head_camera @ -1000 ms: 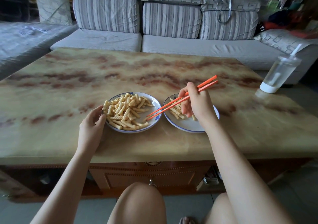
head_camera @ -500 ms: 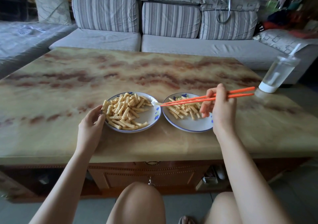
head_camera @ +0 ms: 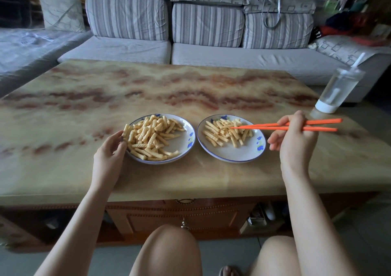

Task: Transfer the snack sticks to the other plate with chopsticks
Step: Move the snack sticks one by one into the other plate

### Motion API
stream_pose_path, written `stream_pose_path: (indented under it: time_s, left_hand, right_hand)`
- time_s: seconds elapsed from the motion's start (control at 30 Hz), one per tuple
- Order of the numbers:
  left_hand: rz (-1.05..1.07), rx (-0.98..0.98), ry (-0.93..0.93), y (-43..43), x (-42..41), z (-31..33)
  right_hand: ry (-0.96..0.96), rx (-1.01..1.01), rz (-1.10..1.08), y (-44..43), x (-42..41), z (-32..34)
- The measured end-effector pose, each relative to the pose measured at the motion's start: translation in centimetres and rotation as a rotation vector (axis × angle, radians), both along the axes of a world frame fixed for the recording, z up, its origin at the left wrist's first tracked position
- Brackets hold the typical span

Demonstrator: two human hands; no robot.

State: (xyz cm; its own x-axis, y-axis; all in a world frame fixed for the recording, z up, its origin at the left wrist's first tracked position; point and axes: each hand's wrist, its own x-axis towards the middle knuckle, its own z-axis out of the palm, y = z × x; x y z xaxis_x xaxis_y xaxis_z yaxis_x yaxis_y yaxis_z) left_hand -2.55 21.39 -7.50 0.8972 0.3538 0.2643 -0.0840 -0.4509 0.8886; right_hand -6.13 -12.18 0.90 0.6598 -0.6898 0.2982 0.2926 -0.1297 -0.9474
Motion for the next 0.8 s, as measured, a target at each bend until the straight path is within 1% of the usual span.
stream_pose_path:
  time_s: [0.17,0.27,0.47,0.53,0.63,0.8]
  left_hand:
    - [0.000,-0.004,0.001,0.0,0.0,0.0]
    - [-0.004,0.002,0.001,0.1,0.1,-0.1]
    - [-0.004,-0.002,0.002,0.0,0.1,0.0]
    - [0.000,-0.001,0.001,0.0,0.1,0.0]
    - [0.002,-0.001,0.003,-0.1,0.0,0.1]
    - [-0.002,0.002,0.000,-0.1,0.0,0.1]
  right_hand:
    - [-0.090,0.061,0.084,1.5,-0.3,1.1]
    - [-0.103,0.052,0.174,3.0,-0.3,1.4]
    - [-0.015,-0.021,0.504,6.4,0.1,0.1]
    - [0.028,-0.039,0.583,7.0,0.1,-0.2]
    - [0.066,-0.040,0.636,7.2,0.1,-0.3]
    - [0.133,-0.033,0.651,7.5,0.3,-0.7]
